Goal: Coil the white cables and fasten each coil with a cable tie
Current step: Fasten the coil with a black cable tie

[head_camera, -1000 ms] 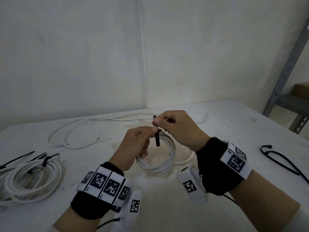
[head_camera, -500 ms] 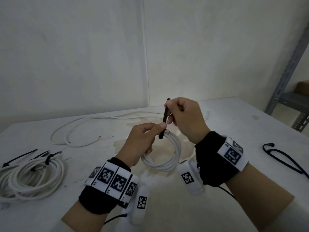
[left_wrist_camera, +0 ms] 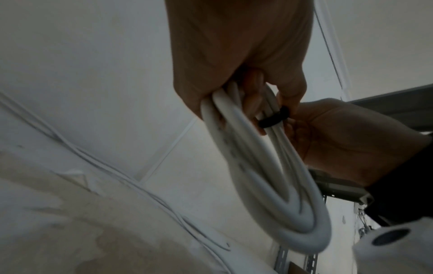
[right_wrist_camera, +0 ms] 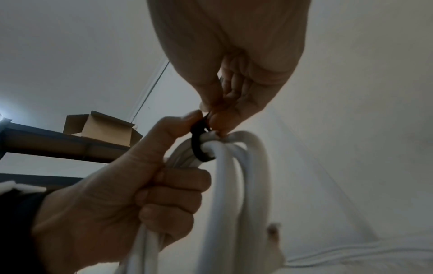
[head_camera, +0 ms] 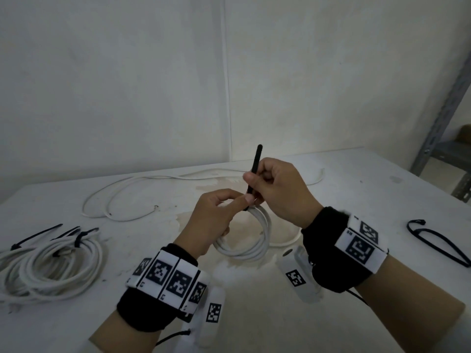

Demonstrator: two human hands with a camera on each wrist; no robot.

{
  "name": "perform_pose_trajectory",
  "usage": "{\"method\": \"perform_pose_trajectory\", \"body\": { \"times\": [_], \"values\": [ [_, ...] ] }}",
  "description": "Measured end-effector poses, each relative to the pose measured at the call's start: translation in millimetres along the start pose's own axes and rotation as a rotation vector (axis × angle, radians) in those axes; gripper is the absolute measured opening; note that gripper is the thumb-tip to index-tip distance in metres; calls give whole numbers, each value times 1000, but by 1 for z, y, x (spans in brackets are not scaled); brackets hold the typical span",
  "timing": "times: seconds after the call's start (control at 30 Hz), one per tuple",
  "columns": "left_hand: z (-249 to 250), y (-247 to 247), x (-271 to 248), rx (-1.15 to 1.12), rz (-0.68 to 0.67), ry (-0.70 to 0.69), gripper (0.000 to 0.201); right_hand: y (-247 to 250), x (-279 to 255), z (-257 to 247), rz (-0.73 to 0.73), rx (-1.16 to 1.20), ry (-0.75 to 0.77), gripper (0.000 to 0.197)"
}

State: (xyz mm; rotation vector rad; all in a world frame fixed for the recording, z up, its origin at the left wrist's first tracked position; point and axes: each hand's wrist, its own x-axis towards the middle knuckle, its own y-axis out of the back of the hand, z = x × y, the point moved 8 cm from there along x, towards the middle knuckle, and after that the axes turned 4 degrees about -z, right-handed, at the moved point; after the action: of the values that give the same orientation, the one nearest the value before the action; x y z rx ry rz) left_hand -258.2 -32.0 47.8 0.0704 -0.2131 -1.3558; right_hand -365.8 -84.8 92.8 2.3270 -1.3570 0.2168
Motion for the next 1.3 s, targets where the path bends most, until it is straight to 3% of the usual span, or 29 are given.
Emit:
{"method": "perform_pose_trajectory", "body": {
  "times": [0.3,0.4,0.57,0.67,0.8,0.97,1.03,1.17,1.3],
  "values": [
    [11,2,2,33,-5,-52,17,5,6,-8,70,75,-5,25],
    [10,12,2,19,9,-11,23,-1,12,-14,-21,113,37,18],
    [4,47,-5,-47,124,9,27,-50,-1,9,-329,-12,11,21],
    [-4,70,-14,-55,171,37,23,-75,-6,18,-336,65,21,14],
    [-19,108,-34,159,179,38,9,-100,8,27,-287,65,-13,15],
    [-29,156,-53,351,231,35,19,-155,15,34,-354,103,-82,17],
    [-32,174,-58,405,249,46,18,-179,15,34,-411,127,-116,20],
    [-40,207,-65,504,282,97,20,-218,16,39,-583,-70,-116,42],
    [-47,230,-70,535,293,170,19,-244,20,44,-667,-85,-176,46]
  ]
}}
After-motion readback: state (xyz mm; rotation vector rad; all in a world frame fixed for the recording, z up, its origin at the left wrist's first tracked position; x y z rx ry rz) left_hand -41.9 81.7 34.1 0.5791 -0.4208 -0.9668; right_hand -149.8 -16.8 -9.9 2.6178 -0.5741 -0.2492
